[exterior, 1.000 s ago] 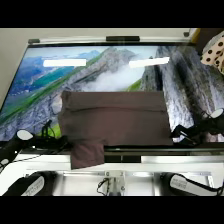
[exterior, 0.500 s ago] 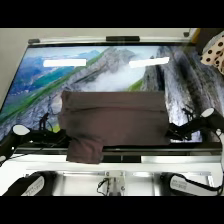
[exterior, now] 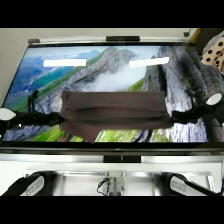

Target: Fold the shirts.

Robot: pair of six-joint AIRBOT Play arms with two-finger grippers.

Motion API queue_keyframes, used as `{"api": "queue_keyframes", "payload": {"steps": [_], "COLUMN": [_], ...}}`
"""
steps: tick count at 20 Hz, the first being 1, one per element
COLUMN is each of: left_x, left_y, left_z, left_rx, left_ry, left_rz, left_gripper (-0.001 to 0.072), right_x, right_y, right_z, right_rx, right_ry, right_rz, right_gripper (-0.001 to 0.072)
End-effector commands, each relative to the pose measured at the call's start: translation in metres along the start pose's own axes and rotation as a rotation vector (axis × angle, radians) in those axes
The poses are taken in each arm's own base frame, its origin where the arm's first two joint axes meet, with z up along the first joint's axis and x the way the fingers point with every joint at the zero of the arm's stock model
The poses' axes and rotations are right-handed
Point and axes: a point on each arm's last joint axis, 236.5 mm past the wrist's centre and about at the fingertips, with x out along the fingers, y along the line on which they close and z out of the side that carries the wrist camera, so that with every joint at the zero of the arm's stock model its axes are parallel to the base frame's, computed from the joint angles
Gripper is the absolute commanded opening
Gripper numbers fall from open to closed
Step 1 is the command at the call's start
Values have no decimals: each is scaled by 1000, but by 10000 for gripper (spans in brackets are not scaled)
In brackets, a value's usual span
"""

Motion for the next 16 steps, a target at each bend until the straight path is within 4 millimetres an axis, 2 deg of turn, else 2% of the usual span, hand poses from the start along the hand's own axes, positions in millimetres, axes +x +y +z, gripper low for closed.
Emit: {"api": "queue_keyframes", "payload": {"steps": [1, 5, 7, 9, 10, 12, 13, 14, 15, 16], "left_x": [-16, 16, 34, 51, 59, 74, 81, 86, 88, 88], "left_y": [7, 15, 22, 34, 41, 51, 54, 55, 54, 52], "left_z": [76, 138, 161, 171, 171, 163, 156, 149, 143, 139], "left_rx": [6, -94, -133, -178, -204, -239, -250, -258, -260, -258], "left_ry": [-177, -202, -192, -174, -158, -119, -90, -58, -29, -9], "left_rz": [42, -36, -59, -63, -62, -60, -64, -72, -81, -90], "left_gripper": [28, 29, 29, 29, 29, 29, 30, 45, 147, 305], "right_x": [-30, -8, 11, 34, 46, 67, 74, 76, 74, 68], "right_y": [-2, 20, 17, 15, 12, 6, 4, 4, 6, 8], "right_z": [79, 151, 173, 183, 182, 173, 171, 171, 171, 171], "right_rx": [3, -38, -23, 10, 28, 39, 43, 44, 25, -20], "right_ry": [-219, -288, -286, -264, -242, -187, -170, -168, -172, -174], "right_rz": [-52, -67, -115, -118, -116, -119, -118, -115, -111, -114], "right_gripper": [51, 51, 52, 52, 52, 54, 84, 208, 458, 543]}}
